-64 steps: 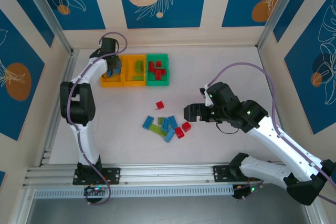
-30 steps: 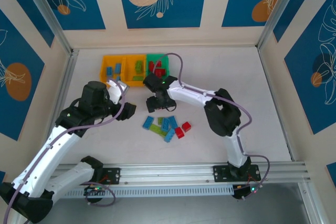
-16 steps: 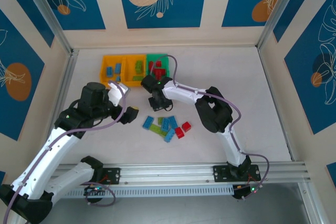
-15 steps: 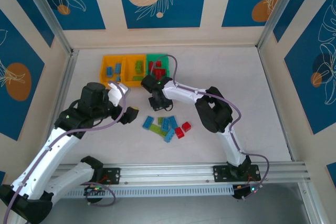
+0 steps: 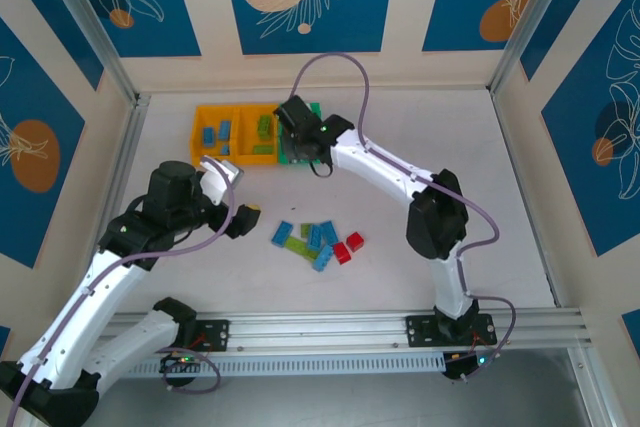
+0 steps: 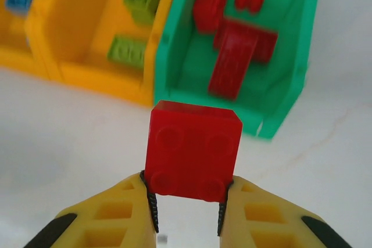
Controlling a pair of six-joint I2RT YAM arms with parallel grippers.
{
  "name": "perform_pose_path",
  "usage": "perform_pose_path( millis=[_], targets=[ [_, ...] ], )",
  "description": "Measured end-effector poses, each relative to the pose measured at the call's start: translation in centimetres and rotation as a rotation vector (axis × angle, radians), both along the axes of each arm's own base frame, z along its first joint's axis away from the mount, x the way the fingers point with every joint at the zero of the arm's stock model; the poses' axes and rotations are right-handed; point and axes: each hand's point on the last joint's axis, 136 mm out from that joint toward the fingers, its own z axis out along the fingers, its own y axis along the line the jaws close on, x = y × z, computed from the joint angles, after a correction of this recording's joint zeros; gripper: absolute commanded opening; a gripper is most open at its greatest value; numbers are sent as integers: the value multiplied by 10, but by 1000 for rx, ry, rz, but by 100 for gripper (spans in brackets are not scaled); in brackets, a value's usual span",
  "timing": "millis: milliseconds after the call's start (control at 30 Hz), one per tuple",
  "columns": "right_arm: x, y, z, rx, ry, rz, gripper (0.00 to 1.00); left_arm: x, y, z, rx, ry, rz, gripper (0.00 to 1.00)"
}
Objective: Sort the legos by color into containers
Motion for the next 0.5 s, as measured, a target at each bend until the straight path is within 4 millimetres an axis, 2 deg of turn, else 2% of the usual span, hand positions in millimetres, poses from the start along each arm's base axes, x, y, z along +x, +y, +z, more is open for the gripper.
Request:
perform_pose_path(
  millis=[100,233,333,400,500],
  targets=[
    [39,5,-5,3,-31,-17,28,1,2,-4,10,4,11,100],
    [72,8,-40,-31,-4,-11,48,2,4,-5,14,5,21,100],
    [76,10,-60,-53,38,15,55,4,7,-5,15,7,31,100],
    [71,10,-63,-65,59,36,57,5,8,-6,16,8,37,100],
    [62,11,-51,-76,60,59,57,7,9,-8,19,17,42,100]
  ],
)
